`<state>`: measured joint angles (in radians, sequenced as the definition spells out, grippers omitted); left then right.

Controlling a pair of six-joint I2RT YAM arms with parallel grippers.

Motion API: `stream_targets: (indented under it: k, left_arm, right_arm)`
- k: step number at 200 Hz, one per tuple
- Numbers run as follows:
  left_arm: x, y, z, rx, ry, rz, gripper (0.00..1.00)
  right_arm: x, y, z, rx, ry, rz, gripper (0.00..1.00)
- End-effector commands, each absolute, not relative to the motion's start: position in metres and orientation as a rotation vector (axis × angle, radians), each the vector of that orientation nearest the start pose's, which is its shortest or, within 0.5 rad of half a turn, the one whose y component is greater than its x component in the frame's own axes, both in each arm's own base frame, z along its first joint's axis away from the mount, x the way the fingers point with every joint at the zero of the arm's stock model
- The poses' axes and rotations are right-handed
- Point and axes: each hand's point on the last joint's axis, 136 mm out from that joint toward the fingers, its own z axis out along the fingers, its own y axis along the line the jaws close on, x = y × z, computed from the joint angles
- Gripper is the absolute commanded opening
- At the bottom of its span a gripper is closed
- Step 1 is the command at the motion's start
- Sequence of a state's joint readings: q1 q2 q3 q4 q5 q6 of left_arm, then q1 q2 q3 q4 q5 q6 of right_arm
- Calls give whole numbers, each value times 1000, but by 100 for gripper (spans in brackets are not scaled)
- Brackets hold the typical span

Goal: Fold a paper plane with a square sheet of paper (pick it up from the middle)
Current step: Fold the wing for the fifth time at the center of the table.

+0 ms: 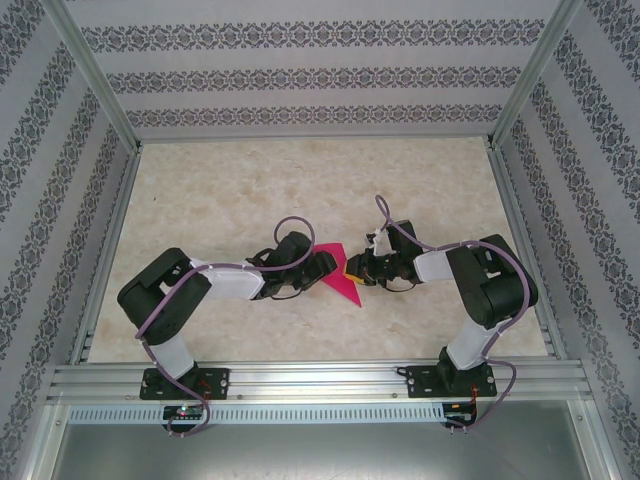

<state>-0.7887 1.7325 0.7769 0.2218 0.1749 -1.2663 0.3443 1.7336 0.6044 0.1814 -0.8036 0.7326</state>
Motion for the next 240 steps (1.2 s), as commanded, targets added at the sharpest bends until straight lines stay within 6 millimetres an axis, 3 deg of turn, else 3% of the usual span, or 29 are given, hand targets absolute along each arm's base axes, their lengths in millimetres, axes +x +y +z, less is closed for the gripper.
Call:
stream_targets:
  k: [1, 71, 113, 147, 198, 240]
  left_arm:
    - [288, -344, 58, -490, 2513, -1212, 53]
    - [293, -351, 52, -484, 2517, -1218, 35]
    - [295, -353, 51, -502, 2539, -1193, 11]
    - [298, -351, 54, -538, 2542, -1169, 1]
    - [298, -341, 56, -557, 2573, -1076, 0]
    - [302, -339, 60, -562, 2576, -1064, 0]
  right_arm:
    - [267, 216, -15, 234, 2771, 1261, 22]
    - [269, 215, -10, 229, 2762, 1247, 23]
    - [273, 213, -2, 227, 2739, 1226, 24]
    - [282, 211, 17, 174, 2697, 1189, 27]
    - [289, 188, 54, 117, 2604, 1013, 40]
    - [278, 173, 74, 46, 2483, 886, 41]
